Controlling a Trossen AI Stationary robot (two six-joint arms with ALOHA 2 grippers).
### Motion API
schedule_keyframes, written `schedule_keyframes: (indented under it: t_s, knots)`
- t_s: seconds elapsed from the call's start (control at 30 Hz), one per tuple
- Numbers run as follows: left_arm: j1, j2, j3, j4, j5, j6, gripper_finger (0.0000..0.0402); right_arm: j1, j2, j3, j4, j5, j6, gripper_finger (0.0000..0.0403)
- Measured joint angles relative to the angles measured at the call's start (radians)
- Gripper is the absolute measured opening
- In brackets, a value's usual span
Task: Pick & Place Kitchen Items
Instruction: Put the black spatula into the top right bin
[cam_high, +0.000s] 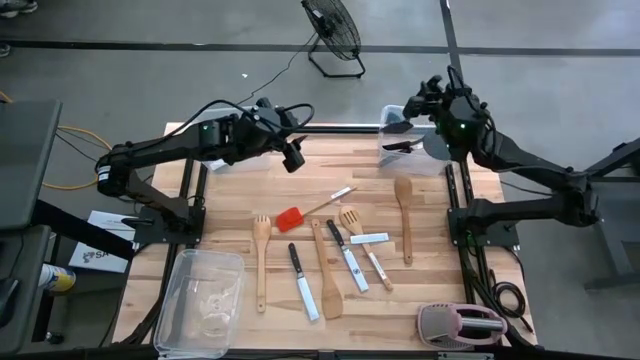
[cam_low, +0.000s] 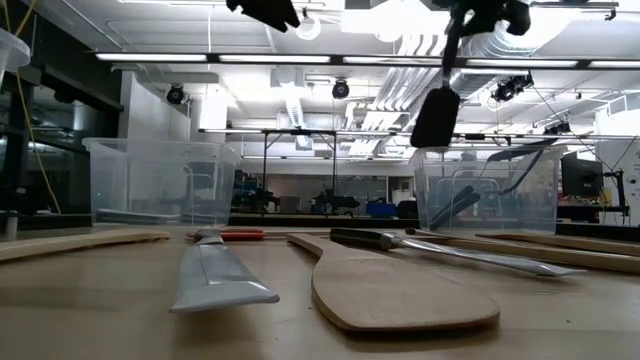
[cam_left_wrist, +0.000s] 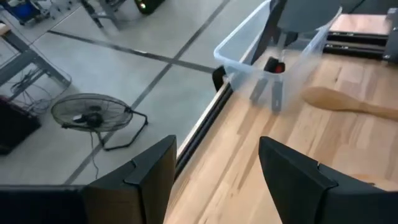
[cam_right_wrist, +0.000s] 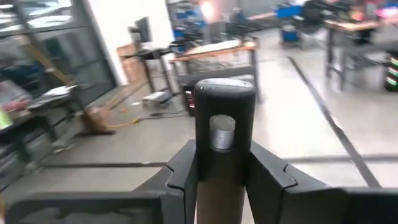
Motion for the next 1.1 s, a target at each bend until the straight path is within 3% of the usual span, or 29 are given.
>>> schedule_keyframes:
  t_s: [0.3, 0.57, 1.1]
  knots:
    - [0.0, 0.0, 0.0, -0.054, -0.006, -0.006, 0.0223, -0.085, 0.001, 0.0, -0.273, 0.115, 0.404, 0.0091]
    - [0.0, 0.001, 0.0, -0.07, -0.007, -0.008, 0.0223, -0.16, 0.053, 0.0, -0.379, 0.108, 0.665, 0.0091]
    - [0.0, 0.001, 0.0, -0.134, -0.009, -0.011, 0.0223, -0.16, 0.214, 0.001, -0.482, 0.127, 0.835, 0.0091]
